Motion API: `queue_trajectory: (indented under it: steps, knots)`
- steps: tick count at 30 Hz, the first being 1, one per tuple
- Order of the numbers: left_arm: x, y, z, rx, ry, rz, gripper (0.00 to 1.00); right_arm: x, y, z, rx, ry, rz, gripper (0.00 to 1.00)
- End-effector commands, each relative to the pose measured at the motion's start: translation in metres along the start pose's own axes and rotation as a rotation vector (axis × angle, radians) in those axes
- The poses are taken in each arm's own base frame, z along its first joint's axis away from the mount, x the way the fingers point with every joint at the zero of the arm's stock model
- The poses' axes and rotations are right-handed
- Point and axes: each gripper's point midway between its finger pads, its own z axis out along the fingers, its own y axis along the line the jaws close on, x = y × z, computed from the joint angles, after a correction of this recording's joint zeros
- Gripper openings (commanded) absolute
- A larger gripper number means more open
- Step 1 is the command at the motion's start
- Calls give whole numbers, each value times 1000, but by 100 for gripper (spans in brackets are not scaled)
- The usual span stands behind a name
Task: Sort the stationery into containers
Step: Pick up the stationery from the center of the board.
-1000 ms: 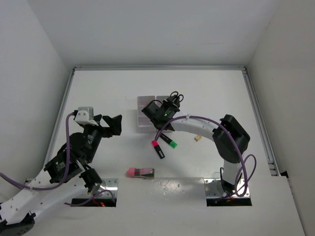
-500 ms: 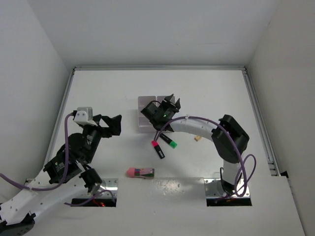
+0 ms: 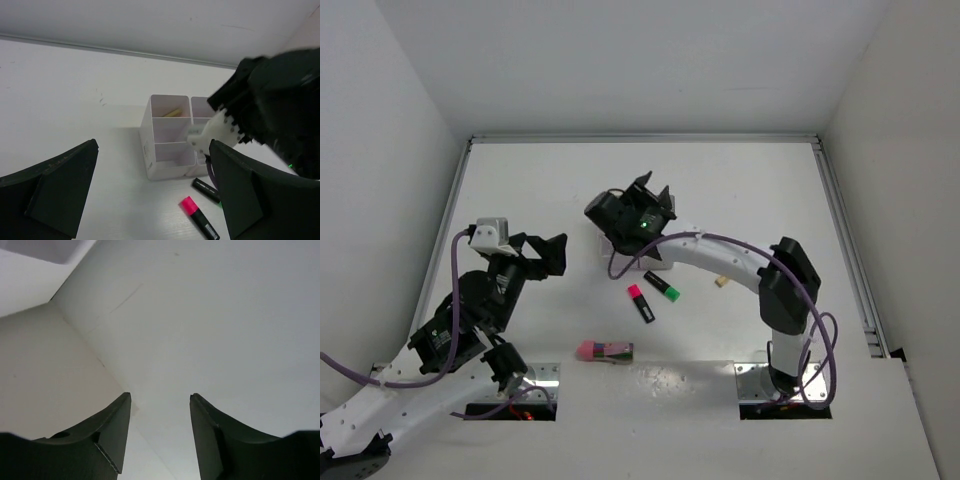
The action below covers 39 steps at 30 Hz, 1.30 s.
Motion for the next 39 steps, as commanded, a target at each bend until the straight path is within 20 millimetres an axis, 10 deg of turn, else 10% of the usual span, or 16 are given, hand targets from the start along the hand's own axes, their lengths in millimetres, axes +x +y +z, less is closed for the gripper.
queue_trajectory:
  steps: [1, 4, 5, 6, 10, 14, 15, 16, 18, 21, 22, 23, 25, 29, 33, 39]
  knots:
    - [-7, 2, 0, -4, -25, -3, 99, 46, -41, -32, 102, 5, 309, 52]
    - [-6, -6, 0, 38, -19, -9, 93, 54, -63, -41, 88, -185, 654, 35]
    - [-4, -9, 1, 59, -15, 4, 71, 86, -89, -61, 135, -271, 869, 15]
    - [0, -14, 2, 77, 0, 10, 56, 68, -68, -51, -12, -341, 893, 0]
    - [24, -37, 9, 179, 112, 119, 10, 62, 8, -36, -405, -565, 1293, 0]
    - [69, -61, 20, 273, 301, 216, 43, 64, 63, -34, -636, -637, 1369, 30]
    - [82, -75, 23, 329, 362, 241, 70, 71, 66, -32, -619, -630, 1394, 45]
    - [91, -80, 24, 348, 402, 252, 78, 81, 64, -26, -572, -621, 1421, 76]
    - [103, -95, 24, 407, 468, 261, 88, 93, 85, -19, -541, -590, 1481, 98]
    - [129, -104, 26, 399, 561, 235, 81, 83, 107, -1, -537, -590, 1575, 89]
    - [136, -109, 23, 403, 581, 231, 76, 78, 114, 1, -519, -600, 1616, 42]
    - [147, -107, 23, 359, 620, 201, 69, 78, 122, 4, -529, -589, 1685, 19]
    - [164, -103, 22, 281, 680, 155, 49, 65, 137, 6, -569, -623, 1781, 0]
    - [189, -101, 15, 155, 749, 96, 36, 26, 173, 0, -763, -649, 1829, 4]
    - [215, -96, 12, 31, 762, 61, 64, 0, 189, -11, -874, -751, 1881, 67]
    - [243, -96, 14, -92, 722, -9, 73, -24, 208, -3, -894, -793, 1961, 73]
